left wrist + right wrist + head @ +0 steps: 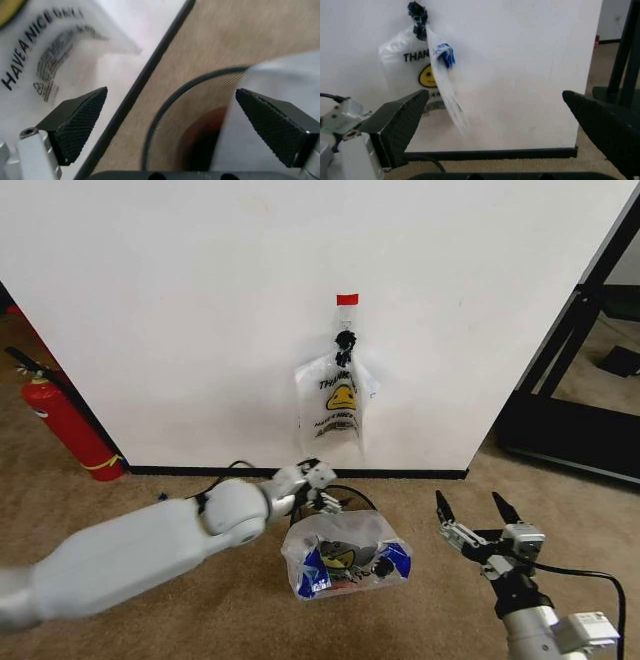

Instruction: Pick up the garbage bag from the wall and place it over the trash bin.

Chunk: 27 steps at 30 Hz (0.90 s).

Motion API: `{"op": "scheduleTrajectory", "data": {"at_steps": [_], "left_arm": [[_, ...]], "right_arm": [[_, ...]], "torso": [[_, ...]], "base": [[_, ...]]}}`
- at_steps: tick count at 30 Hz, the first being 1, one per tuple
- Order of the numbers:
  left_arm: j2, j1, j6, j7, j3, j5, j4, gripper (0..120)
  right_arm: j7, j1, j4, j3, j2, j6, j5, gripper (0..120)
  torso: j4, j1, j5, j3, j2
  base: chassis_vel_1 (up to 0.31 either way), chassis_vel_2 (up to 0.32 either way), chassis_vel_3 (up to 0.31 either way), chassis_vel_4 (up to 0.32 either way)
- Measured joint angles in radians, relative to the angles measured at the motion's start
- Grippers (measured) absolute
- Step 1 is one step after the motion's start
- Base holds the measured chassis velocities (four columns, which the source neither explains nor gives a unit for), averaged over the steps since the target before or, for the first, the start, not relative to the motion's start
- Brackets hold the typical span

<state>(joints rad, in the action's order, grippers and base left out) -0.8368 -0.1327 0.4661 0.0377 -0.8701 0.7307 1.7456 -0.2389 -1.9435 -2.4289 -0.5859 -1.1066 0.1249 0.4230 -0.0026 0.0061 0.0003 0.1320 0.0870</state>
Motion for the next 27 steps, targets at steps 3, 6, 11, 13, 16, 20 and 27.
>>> {"op": "scheduleTrajectory", "data": {"at_steps": [3,6,11,13,16,20,27], "left_arm": [[-0.039,0.079,0.020,-0.047,-0.077,-0.015,-0.111,100],[-0.058,0.105,0.023,-0.067,-0.097,-0.038,-0.161,100],[-0.086,0.140,0.052,-0.110,-0.138,-0.068,-0.229,100],[-0.088,0.146,0.059,-0.127,-0.153,-0.069,-0.233,100],[-0.088,0.151,0.062,-0.145,-0.172,-0.071,-0.225,98],[-0.109,0.167,0.071,-0.168,-0.203,-0.085,-0.244,94],[-0.191,0.178,0.120,-0.186,-0.222,-0.046,-0.324,90]], "right_arm": [[-0.005,-0.034,-0.024,-0.029,0.003,0.001,0.006,100],[-0.010,-0.049,-0.043,-0.034,0.000,0.001,0.006,100],[-0.018,-0.062,-0.065,-0.025,-0.010,-0.004,-0.005,100],[-0.022,-0.059,-0.065,-0.021,-0.012,-0.008,-0.008,100],[-0.026,-0.056,-0.062,-0.018,-0.016,-0.010,-0.011,100],[-0.030,-0.059,-0.059,-0.014,-0.019,-0.011,-0.013,100],[-0.035,-0.061,-0.061,-0.005,-0.018,-0.012,-0.015,100]], "torso": [[0.0004,0.000,-0.0001,0.000,0.000],[0.0005,0.000,-0.0002,0.000,0.000],[0.0004,0.000,-0.0003,0.000,0.000],[0.0005,0.000,-0.0002,0.000,0.000],[0.0005,0.000,-0.0003,0.000,0.000],[0.0006,0.000,-0.0002,0.000,0.000],[0.0004,0.000,-0.0002,0.000,0.000]], "base": [[0.000,0.000,0.000,0.000],[0.000,0.000,0.000,0.000],[0.000,0.000,0.000,0.000],[0.000,0.000,0.000,0.000],[0.000,0.000,0.000,0.000],[0.000,0.000,0.000,0.000],[0.000,0.000,0.000,0.000]]}}
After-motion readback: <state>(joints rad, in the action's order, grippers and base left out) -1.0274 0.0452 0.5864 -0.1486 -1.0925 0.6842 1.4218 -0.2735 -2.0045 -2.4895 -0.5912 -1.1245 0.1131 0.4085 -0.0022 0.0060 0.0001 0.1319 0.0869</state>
